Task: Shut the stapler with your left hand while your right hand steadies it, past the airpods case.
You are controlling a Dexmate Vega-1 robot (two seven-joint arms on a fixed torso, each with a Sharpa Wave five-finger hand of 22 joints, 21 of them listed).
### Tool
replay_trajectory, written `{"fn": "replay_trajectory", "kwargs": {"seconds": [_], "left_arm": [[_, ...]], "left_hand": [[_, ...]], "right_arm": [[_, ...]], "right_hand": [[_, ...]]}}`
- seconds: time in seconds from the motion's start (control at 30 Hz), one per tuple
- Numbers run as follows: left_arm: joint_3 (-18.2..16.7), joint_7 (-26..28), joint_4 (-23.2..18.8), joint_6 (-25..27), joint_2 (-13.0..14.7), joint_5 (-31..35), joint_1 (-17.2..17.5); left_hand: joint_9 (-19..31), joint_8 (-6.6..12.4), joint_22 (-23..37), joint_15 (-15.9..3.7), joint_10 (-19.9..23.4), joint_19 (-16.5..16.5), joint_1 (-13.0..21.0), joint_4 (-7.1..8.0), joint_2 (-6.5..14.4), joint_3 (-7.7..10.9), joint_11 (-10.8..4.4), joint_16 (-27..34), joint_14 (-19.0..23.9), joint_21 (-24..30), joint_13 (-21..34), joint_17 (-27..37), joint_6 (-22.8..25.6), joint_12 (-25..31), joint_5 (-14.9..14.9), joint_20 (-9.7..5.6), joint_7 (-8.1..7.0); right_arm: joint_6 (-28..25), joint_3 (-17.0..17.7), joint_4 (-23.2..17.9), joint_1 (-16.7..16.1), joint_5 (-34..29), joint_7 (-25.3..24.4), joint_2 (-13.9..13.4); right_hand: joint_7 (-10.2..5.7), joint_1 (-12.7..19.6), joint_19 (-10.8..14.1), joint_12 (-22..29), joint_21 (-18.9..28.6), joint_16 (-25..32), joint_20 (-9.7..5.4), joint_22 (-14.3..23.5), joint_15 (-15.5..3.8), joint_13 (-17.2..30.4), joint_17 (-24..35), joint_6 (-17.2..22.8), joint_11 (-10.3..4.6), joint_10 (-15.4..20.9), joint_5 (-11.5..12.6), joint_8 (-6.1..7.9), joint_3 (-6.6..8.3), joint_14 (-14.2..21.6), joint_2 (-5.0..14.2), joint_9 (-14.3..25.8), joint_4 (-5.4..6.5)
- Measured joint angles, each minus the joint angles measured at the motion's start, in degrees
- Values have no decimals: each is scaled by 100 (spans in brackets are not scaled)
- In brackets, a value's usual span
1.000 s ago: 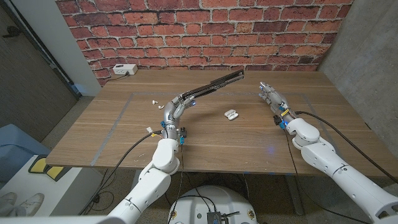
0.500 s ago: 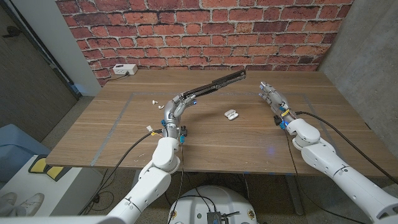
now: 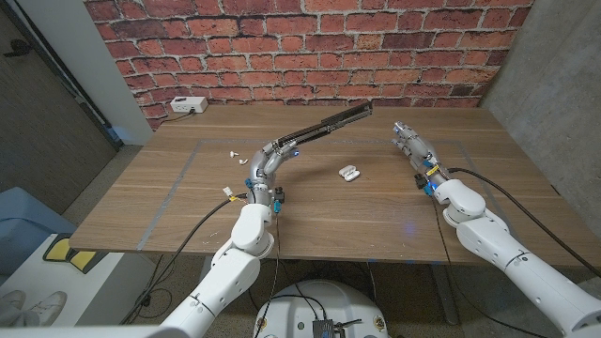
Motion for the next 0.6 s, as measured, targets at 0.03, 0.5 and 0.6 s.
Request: {"fn": "replay_trajectory", "kwargs": {"seconds": [0.03, 0.5, 0.6], "left_arm": [[0, -5, -11, 21, 4, -22, -9], [9, -161, -58, 393, 92, -434, -189], [9, -213, -58, 447, 110, -538, -220]], "left_hand": [[0, 0, 0, -4, 6, 0, 46, 0, -46, 0, 6, 0, 6, 0, -1, -5, 10, 0, 0, 0, 9], [-49, -67, -27, -10, 8, 0, 68, -16, -68, 17, 6, 0, 29, 43, 37, 12, 59, -48, 50, 0, -1], [-51, -102, -27, -10, 7, 0, 83, -16, -83, 17, 6, 0, 29, 64, 43, 11, 81, -51, 76, 0, -22]], "right_arm": [[9, 5, -9, -6, -2, 1, -6], [86, 52, -153, -48, -136, 1, -112], [96, 53, -175, -48, -198, -17, -135]], "right_hand": [[0, 13, 0, 0, 0, 0, 0, 0, 0, 0, 0, 0, 0, 0, 0, 0, 0, 0, 13, 0, 0], [-164, 13, 63, 0, 27, 0, 81, 0, -74, 9, 0, -56, -64, 61, -23, 0, 24, 30, 13, 0, -24], [-274, 75, 102, 0, 27, 33, 43, 0, -44, 28, -1, -66, -115, 72, -23, 0, 56, 66, 75, 0, -56]]}}
